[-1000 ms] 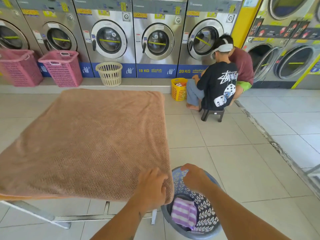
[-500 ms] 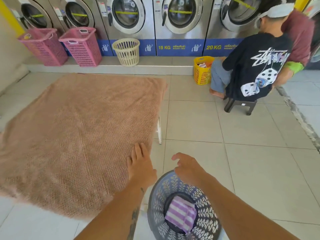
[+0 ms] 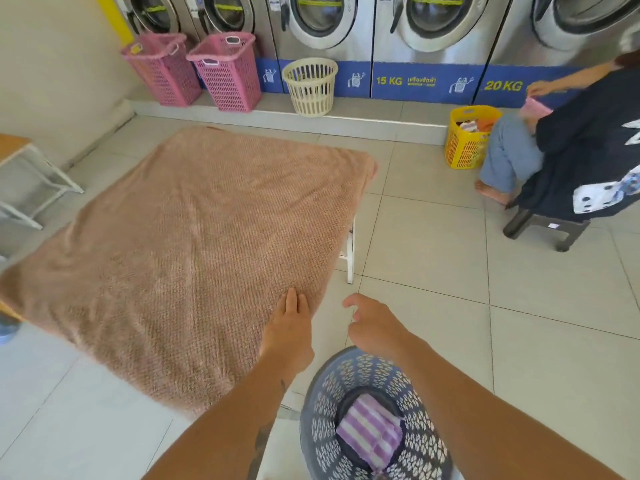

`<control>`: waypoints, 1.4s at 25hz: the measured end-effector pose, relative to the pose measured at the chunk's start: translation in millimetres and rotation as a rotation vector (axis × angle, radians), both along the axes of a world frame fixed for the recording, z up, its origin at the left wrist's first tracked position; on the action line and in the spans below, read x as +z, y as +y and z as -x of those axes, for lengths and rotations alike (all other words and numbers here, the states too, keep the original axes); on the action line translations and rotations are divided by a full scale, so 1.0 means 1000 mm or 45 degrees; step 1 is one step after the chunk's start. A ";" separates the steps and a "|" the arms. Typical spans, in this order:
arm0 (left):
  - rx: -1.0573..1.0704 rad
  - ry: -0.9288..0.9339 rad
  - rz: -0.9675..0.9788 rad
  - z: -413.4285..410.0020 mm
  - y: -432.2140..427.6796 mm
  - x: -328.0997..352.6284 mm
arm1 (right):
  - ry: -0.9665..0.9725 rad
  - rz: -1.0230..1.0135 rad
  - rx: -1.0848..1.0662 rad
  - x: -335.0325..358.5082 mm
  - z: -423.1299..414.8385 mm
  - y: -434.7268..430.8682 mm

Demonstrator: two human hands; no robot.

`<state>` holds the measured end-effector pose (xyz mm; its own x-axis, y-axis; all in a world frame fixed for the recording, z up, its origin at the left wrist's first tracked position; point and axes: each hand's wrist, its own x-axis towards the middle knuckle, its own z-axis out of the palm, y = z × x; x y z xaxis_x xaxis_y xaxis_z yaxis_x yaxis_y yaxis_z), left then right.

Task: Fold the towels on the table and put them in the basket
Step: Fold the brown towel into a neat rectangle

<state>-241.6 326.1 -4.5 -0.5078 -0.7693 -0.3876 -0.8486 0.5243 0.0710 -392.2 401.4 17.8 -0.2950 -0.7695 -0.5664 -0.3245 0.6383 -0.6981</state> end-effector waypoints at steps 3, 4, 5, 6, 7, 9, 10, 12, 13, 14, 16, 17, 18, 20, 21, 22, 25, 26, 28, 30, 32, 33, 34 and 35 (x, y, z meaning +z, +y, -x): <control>0.166 0.216 0.032 -0.003 -0.008 0.026 | 0.097 0.035 0.069 0.009 0.000 -0.016; 0.222 0.283 0.053 -0.006 -0.011 0.035 | 0.148 0.057 0.103 0.012 -0.001 -0.022; 0.283 0.360 0.056 -0.010 -0.017 0.043 | 0.217 0.089 0.134 0.016 -0.002 -0.031; 0.333 0.433 0.043 -0.013 -0.023 0.051 | 0.294 0.124 0.160 0.020 -0.003 -0.039; 0.368 0.483 0.026 -0.017 -0.031 0.057 | 0.378 0.160 0.186 0.023 -0.004 -0.049; 0.390 0.533 -0.010 -0.028 -0.046 0.066 | 0.538 0.208 0.235 0.030 -0.010 -0.071; 0.380 0.554 -0.030 -0.035 -0.055 0.068 | 0.604 0.212 0.260 0.033 -0.014 -0.082; 0.303 0.627 -0.062 -0.047 -0.071 0.072 | 0.698 0.199 0.286 0.034 -0.020 -0.105; 0.235 0.683 -0.058 -0.052 -0.079 0.075 | 0.729 0.200 0.282 0.033 -0.022 -0.116; 0.158 0.749 -0.031 -0.057 -0.086 0.076 | 0.757 0.207 0.276 0.031 -0.024 -0.128; 0.031 0.893 0.023 -0.071 -0.104 0.073 | 0.845 0.225 0.261 0.028 -0.033 -0.152; -0.020 0.945 0.016 -0.078 -0.113 0.073 | 0.928 0.213 0.235 0.027 -0.037 -0.162; -0.057 0.970 0.000 -0.087 -0.124 0.070 | 1.051 0.178 0.208 0.026 -0.041 -0.172; -0.065 0.927 -0.056 -0.114 -0.150 0.067 | 1.309 0.087 0.189 0.028 -0.045 -0.193; -0.042 0.854 -0.099 -0.129 -0.163 0.067 | 1.404 0.048 0.184 0.031 -0.044 -0.202; -0.024 0.761 -0.132 -0.142 -0.177 0.068 | 1.485 0.022 0.172 0.036 -0.041 -0.209; 0.016 0.466 -0.226 -0.177 -0.204 0.075 | 1.619 -0.079 0.150 0.052 -0.037 -0.225; 0.031 0.398 -0.228 -0.183 -0.209 0.077 | 1.605 -0.109 0.130 0.057 -0.036 -0.230; 0.089 0.318 -0.260 -0.192 -0.219 0.079 | 1.556 -0.065 0.068 0.066 -0.036 -0.238; 0.158 0.272 -0.316 -0.199 -0.229 0.080 | 1.532 0.091 0.036 0.076 -0.039 -0.246; 0.222 0.190 -0.348 -0.210 -0.240 0.080 | 1.505 0.224 0.013 0.087 -0.042 -0.256; 0.225 0.135 -0.349 -0.217 -0.245 0.080 | 1.508 0.239 0.013 0.092 -0.043 -0.261; 0.209 0.075 -0.352 -0.225 -0.250 0.081 | 1.521 0.219 0.022 0.096 -0.042 -0.265; 0.196 0.008 -0.364 -0.235 -0.254 0.080 | 1.535 0.172 0.028 0.100 -0.041 -0.269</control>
<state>-7.0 72.6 76.0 -0.3970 -0.6978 -0.5962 -0.9154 0.3482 0.2021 -351.6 132.1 117.9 -0.5636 -0.8127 0.1477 -0.8218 0.5698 -0.0007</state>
